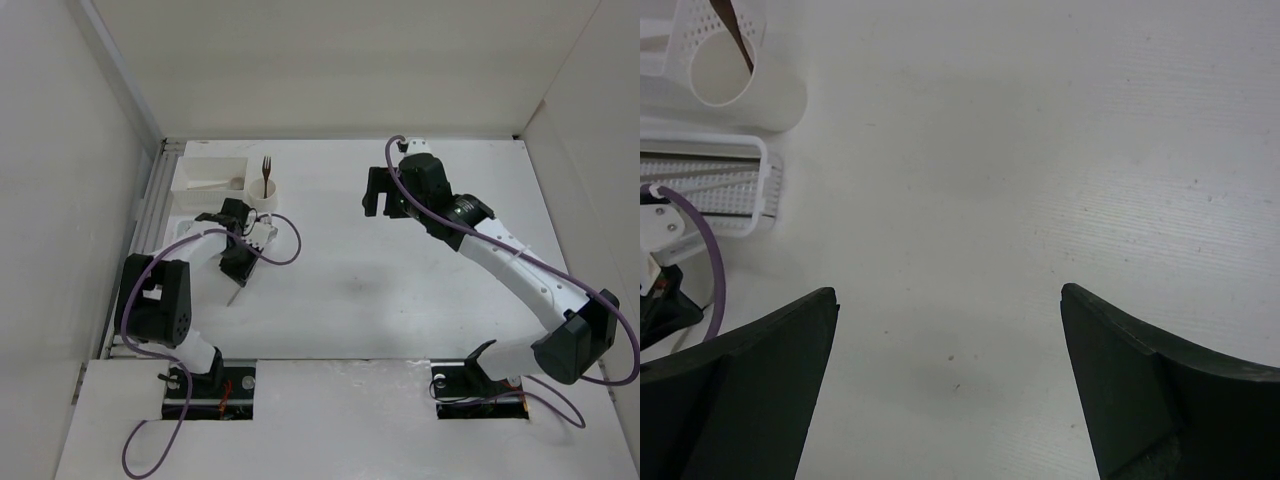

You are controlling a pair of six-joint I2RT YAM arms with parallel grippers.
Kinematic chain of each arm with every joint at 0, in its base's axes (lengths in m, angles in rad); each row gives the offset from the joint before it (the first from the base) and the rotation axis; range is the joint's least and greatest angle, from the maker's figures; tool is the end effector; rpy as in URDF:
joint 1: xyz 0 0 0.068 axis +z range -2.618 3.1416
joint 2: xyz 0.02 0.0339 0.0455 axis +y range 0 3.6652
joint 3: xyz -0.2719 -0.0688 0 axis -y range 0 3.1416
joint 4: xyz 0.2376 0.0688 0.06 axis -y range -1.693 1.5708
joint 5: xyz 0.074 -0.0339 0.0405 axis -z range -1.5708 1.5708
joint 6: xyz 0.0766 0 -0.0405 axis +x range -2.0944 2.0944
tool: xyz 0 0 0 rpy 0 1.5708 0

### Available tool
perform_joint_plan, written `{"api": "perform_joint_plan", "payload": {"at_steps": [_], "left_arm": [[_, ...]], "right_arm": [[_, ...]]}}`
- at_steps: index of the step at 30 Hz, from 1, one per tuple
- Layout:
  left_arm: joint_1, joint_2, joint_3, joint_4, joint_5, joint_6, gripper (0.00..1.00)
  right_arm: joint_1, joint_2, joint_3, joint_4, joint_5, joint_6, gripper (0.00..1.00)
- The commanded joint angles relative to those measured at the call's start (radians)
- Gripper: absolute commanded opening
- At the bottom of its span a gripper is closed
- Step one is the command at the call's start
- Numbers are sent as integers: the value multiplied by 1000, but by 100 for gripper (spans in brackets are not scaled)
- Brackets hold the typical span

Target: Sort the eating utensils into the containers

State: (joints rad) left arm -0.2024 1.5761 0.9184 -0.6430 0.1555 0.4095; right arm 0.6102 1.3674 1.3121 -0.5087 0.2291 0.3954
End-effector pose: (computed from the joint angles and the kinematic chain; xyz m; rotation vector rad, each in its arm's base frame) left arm 0.2779 -0.0691 0.1434 0.8878 2.7103 -0.1809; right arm 0.2814 0.1755 0.3471 -0.0943 2.1364 0.3512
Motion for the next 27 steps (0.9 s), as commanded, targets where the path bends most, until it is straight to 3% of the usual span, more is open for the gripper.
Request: {"api": "perform_joint_plan", "payload": {"at_steps": [1,7,17,20,23,27], "left_arm": [[0,-80,20,-1,70,29,0],[0,-90,20,-13,79,29,0],[-9,-207,233,-35,239,84,0],[-9,-241,299,87,277,28,0],[3,-254,309,308,289,-63,0],[24,-170,298,607,253,-162,0]], "right_arm": [[5,-40,33,7,18,-9,98],[5,-50,33,-2,18,-9,98],[5,-71,3,18,27,0,98],[5,-71,3,36,18,0,98],[-4,-47,16,58,7,-10,98],[-24,11,62,68,-28,-39,98]]}}
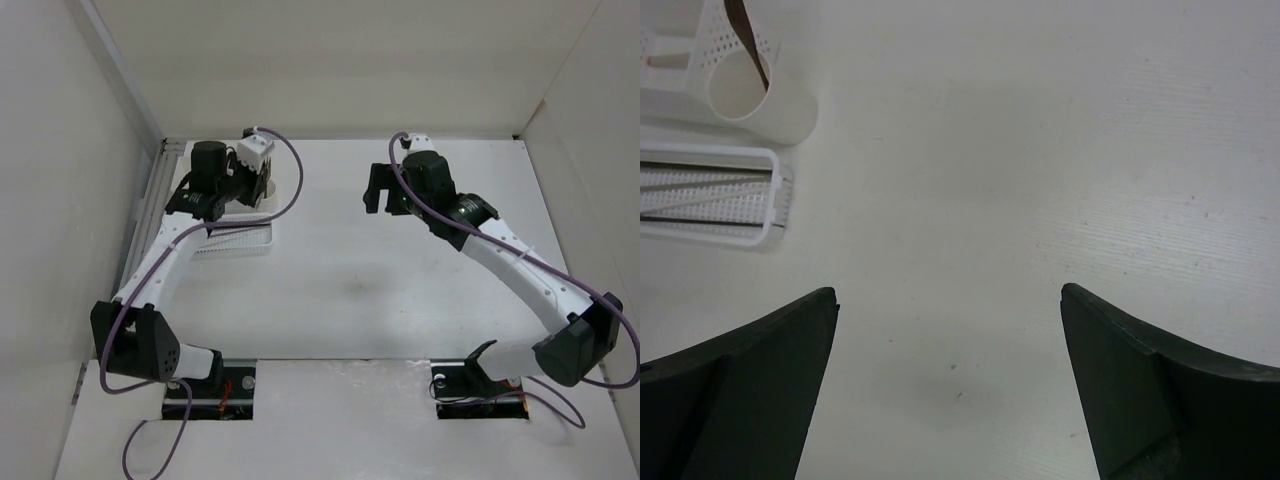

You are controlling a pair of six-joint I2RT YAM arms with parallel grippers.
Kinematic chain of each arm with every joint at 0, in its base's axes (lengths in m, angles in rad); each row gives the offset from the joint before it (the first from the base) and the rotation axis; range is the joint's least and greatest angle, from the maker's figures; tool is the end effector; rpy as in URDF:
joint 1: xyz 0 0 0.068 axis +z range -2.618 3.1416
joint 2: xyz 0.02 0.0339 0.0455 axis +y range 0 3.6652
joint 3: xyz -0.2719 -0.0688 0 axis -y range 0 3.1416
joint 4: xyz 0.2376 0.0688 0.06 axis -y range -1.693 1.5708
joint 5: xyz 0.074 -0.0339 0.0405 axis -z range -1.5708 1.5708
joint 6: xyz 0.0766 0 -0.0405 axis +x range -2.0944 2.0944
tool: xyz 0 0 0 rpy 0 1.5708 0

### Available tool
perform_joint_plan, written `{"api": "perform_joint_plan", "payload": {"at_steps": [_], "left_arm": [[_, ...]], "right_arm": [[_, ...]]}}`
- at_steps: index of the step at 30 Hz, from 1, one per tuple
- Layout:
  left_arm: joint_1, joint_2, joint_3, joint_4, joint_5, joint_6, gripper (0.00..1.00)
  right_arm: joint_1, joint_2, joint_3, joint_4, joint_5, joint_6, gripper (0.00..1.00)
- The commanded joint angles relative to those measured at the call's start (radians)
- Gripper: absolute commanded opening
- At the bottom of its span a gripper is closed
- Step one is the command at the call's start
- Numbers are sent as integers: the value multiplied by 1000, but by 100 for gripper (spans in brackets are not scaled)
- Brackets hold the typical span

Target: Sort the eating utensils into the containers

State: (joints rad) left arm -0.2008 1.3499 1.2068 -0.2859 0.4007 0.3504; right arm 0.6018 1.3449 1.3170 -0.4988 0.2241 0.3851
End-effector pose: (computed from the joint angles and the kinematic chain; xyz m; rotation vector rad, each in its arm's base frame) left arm 0.3229 -0.0962 0.3442 0.7792 1.8161 -0.3028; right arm 0.2790 0.1710 0.3571 -0.0919 2.1017 0.3640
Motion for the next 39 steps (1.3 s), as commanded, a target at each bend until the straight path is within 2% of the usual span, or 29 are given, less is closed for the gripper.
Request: {"api": "perform_joint_plan", "payload": {"at_steps": [1,4,9,19,23,25,27,30,33,35,39], "left_arm": [[23,78,10,361,-5,-126,0],[44,177,10,540,-28,-194,0],[64,294,19,706,-66,-218,0],[83,397,-3,761,-94,-229,0],[83,397,-3,705,-94,-229,0],[92,397,-3,664,-83,-229,8],[101,397,-3,654,-83,-229,10],[101,388,-24,654,-83,-229,33],[101,367,-10,654,-85,-229,47],[101,356,22,640,-85,-245,49],[121,309,154,503,-66,-274,50]], "right_arm": [[-26,46,68,59,-23,-29,98],[-52,95,122,59,-51,-51,98],[-94,161,220,36,-80,-83,98],[-158,218,284,16,-109,-103,98],[-158,218,284,6,-109,-103,98],[-158,218,284,6,-109,-103,98],[-158,218,284,6,-109,-103,98],[-158,208,275,6,-109,-103,98],[-158,195,265,6,-118,-103,98],[-158,186,255,16,-118,-103,98],[-158,143,231,40,-118,-94,98]]}}
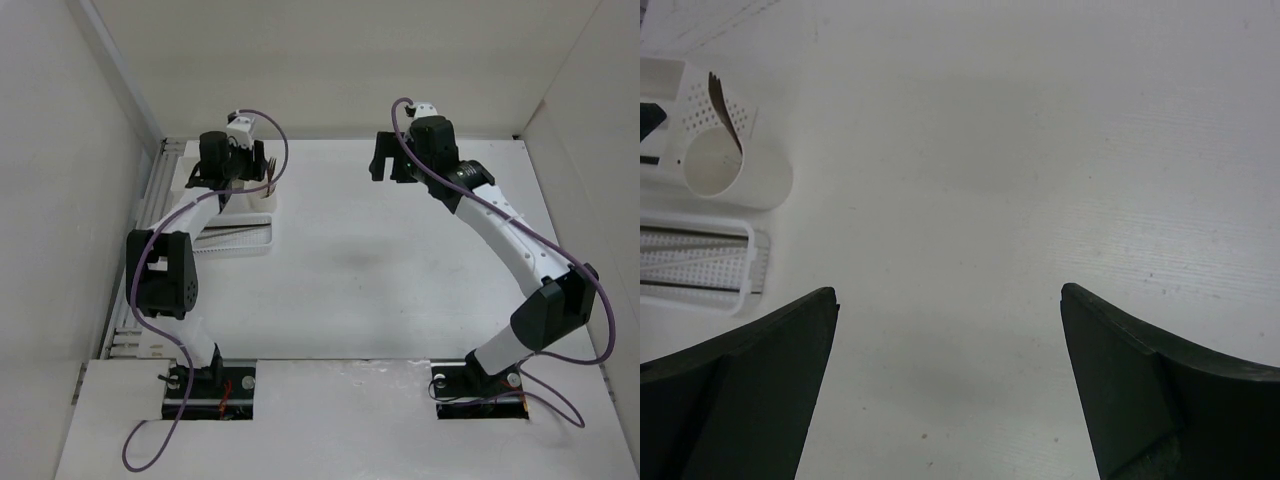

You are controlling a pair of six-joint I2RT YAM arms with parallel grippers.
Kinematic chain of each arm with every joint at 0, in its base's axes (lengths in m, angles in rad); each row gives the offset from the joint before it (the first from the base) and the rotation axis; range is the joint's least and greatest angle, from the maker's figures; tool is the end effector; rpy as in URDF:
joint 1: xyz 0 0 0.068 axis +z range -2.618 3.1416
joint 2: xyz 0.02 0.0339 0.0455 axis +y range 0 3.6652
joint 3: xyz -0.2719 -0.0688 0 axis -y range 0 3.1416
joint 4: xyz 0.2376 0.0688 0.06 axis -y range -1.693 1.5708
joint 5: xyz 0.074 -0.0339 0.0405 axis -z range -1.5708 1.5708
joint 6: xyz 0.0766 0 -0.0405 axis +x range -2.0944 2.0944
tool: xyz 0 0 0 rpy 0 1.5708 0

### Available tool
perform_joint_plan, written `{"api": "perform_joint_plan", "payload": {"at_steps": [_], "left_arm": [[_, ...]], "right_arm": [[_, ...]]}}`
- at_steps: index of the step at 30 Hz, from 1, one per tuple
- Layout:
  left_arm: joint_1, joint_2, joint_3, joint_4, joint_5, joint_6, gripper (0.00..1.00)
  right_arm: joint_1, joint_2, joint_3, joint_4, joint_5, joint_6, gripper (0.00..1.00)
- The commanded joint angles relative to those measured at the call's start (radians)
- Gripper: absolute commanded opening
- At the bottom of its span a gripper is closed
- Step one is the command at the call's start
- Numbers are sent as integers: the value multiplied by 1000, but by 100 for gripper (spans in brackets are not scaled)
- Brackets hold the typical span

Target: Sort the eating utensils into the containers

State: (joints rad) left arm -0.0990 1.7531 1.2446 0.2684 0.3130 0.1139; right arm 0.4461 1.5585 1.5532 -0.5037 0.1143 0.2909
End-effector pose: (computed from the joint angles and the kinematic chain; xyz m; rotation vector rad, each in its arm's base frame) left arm 0.4442 -0.0678 0.2827 0.4114 1.7599 -0.2725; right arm 0.3517 0.1585 0.3710 -0.0921 2.0910 0.3308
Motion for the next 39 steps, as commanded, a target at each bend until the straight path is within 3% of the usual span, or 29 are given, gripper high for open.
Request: {"api": "perform_joint_plan", "payload": {"at_steps": [1,3,6,7,8,11,12,15,18,21,25,29,39], "left_arm": [[19,-104,166,-81,21,-37,52],[39,-139,209,-132,-8,-78,53],[50,-181,277,-211,-165,-104,56],[59,-210,291,-221,-240,-105,60],[68,-225,291,-221,-435,-105,64],[102,-283,242,-97,-713,77,74],[114,-299,189,-56,-877,136,76],[209,-371,98,9,-1024,237,82],[347,-484,23,-109,-956,118,83],[400,-599,-59,-156,-960,99,85],[413,-725,-206,-220,-999,54,89],[424,-814,-307,-349,-918,-131,89],[413,-923,-364,-454,-896,-192,90]], "right_arm": [[-3,-71,-21,59,-8,1,98],[-3,-84,-33,59,-18,1,98],[-26,-95,-33,59,-33,1,100],[-46,-104,-22,45,-44,1,100],[-102,-104,-22,15,-68,1,100],[-208,-94,47,-89,-77,11,100],[-275,-94,76,-114,-68,11,100],[-389,-135,85,-154,-16,11,100],[-461,-208,27,-142,80,11,100],[-481,-267,-11,-133,159,11,100],[-481,-299,-57,-124,209,20,100],[-481,-299,-58,-174,121,21,100],[-481,-367,-73,-274,101,21,100]]}}
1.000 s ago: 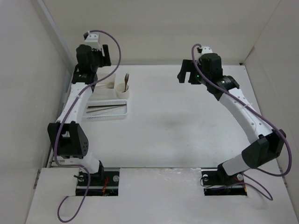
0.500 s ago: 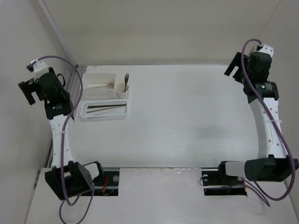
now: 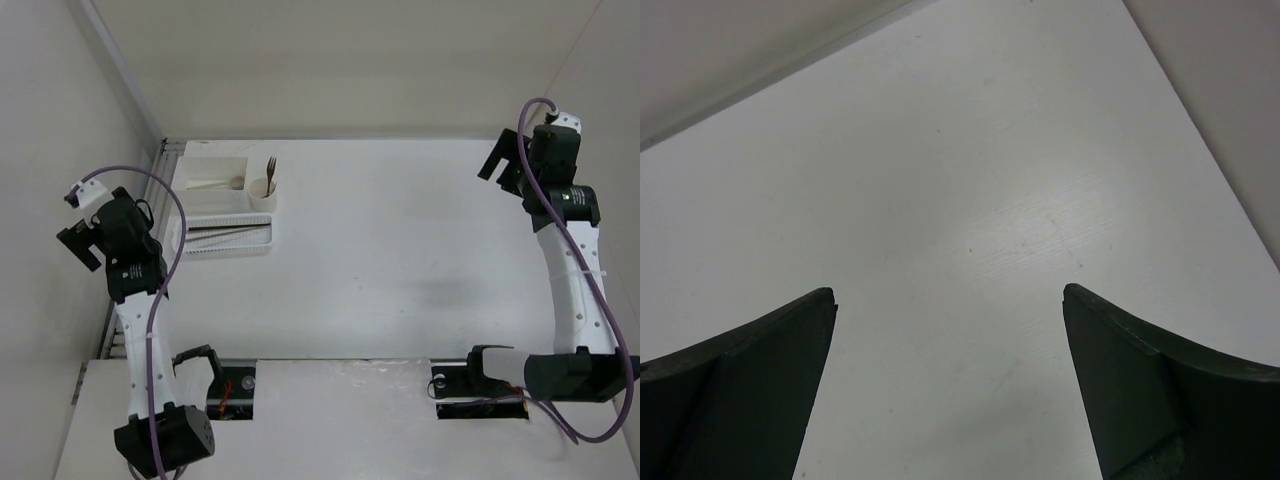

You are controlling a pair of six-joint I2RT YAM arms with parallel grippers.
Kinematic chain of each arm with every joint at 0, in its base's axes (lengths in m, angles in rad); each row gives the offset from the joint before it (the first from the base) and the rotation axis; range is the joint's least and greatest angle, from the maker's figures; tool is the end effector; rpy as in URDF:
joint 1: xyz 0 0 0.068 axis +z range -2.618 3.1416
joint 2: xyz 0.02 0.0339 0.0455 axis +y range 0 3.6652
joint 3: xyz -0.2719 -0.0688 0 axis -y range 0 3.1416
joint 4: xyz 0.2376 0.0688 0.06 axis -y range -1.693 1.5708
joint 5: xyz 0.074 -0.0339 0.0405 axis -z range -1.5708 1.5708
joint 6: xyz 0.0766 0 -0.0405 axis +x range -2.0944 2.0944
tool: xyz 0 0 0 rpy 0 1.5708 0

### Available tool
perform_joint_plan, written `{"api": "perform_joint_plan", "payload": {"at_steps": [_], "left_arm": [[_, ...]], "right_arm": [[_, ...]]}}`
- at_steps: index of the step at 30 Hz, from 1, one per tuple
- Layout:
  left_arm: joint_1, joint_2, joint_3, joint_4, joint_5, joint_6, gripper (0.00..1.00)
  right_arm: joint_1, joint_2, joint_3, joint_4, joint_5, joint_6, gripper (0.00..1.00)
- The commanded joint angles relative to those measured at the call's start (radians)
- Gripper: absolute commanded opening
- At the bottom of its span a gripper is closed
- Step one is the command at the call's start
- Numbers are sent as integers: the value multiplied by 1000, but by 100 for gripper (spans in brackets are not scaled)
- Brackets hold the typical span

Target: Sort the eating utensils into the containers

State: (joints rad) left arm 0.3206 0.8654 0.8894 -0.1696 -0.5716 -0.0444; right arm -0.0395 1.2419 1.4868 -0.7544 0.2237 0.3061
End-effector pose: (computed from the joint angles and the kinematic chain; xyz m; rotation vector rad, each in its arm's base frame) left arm 0.1927 0.1076 0.3661 -0.7281 1.5827 0.6923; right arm 0.2771 -0.0280 0.4141 0.4886 2.0086 -0.0688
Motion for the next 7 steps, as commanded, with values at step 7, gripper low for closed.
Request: {"api": "perform_joint_plan", "payload": {"at_steps": [7], "left_arm": [[-24,-75,-29,-37,-37,-69,90]], "right_arm": [[4,-162,-86,62,-46,5,100]]}}
